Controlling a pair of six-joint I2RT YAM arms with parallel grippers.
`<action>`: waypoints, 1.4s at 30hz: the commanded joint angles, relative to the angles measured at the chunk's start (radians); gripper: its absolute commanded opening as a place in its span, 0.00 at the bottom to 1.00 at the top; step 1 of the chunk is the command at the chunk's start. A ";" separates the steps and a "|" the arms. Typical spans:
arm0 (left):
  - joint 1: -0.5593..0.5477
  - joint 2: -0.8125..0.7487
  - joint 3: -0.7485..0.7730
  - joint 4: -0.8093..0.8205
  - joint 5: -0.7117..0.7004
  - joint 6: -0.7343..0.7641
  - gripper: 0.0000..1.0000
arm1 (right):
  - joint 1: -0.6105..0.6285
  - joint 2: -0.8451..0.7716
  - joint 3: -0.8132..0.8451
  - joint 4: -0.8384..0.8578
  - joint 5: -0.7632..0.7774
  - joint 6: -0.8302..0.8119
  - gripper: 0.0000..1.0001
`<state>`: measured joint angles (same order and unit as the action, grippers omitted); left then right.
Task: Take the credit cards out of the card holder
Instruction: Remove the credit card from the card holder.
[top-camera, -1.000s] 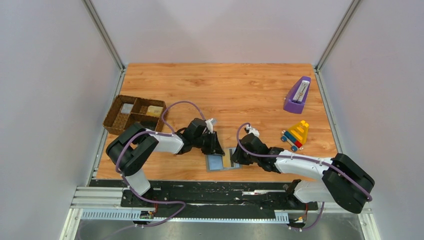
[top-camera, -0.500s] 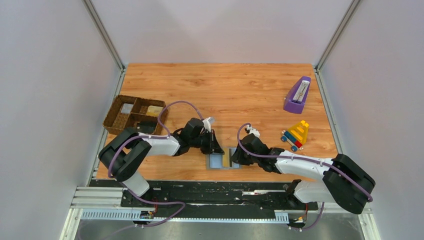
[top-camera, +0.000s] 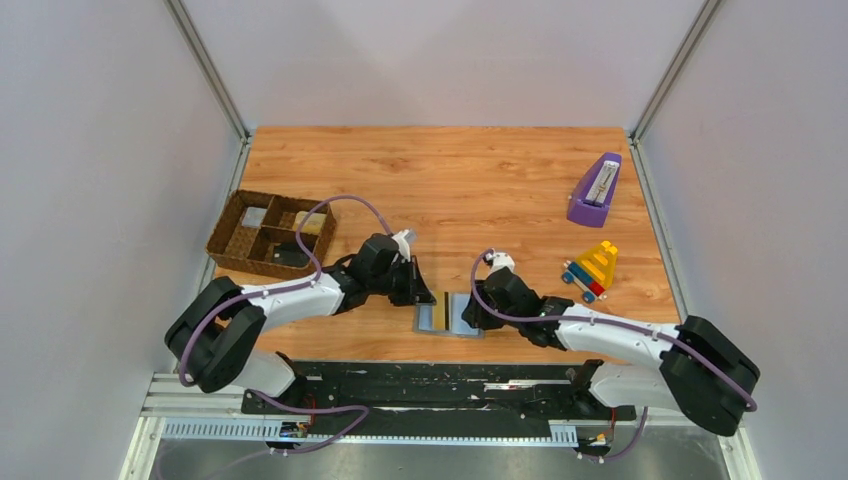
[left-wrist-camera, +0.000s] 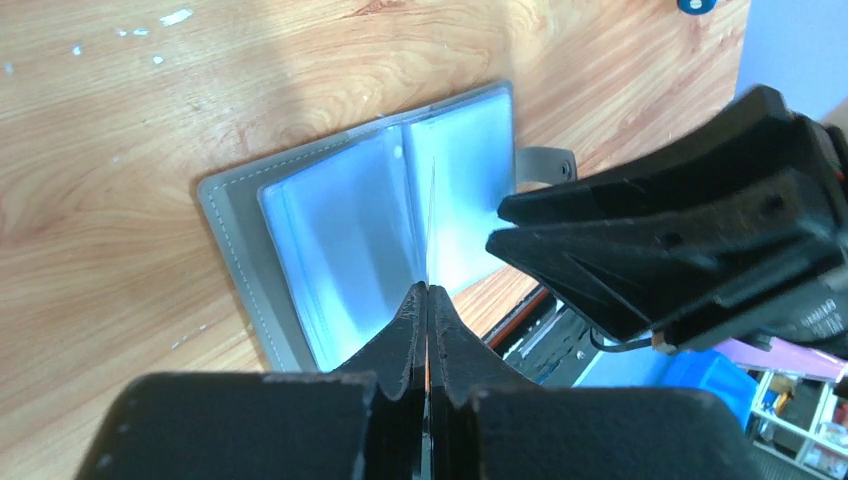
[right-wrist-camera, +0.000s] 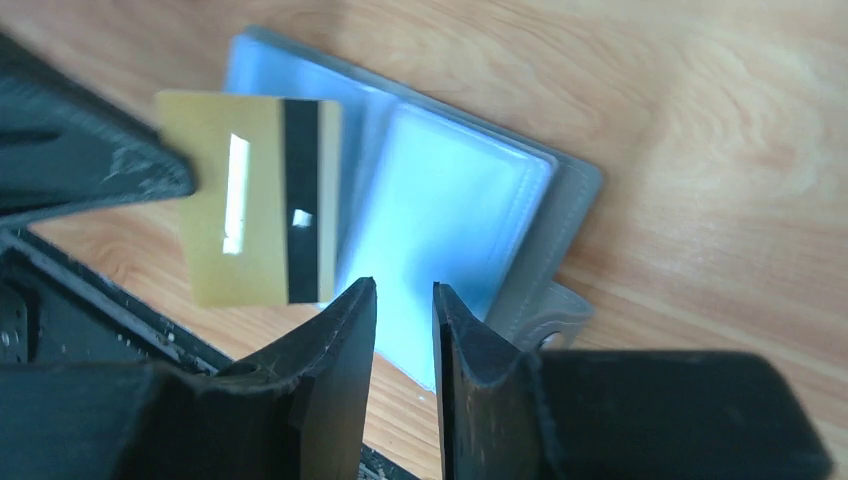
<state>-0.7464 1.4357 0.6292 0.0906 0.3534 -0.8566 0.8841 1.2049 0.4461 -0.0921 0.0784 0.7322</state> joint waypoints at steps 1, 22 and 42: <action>0.028 -0.064 0.042 -0.050 -0.043 -0.069 0.00 | 0.047 -0.112 0.024 0.130 0.055 -0.270 0.29; 0.064 -0.207 0.123 -0.201 -0.049 -0.357 0.00 | 0.326 -0.284 -0.133 0.512 0.178 -1.108 0.56; 0.063 -0.311 0.059 -0.168 -0.045 -0.475 0.00 | 0.366 -0.134 -0.108 0.694 0.378 -1.174 0.20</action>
<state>-0.6834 1.1656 0.7025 -0.1146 0.3046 -1.2926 1.2434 1.0718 0.3153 0.4896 0.4297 -0.4328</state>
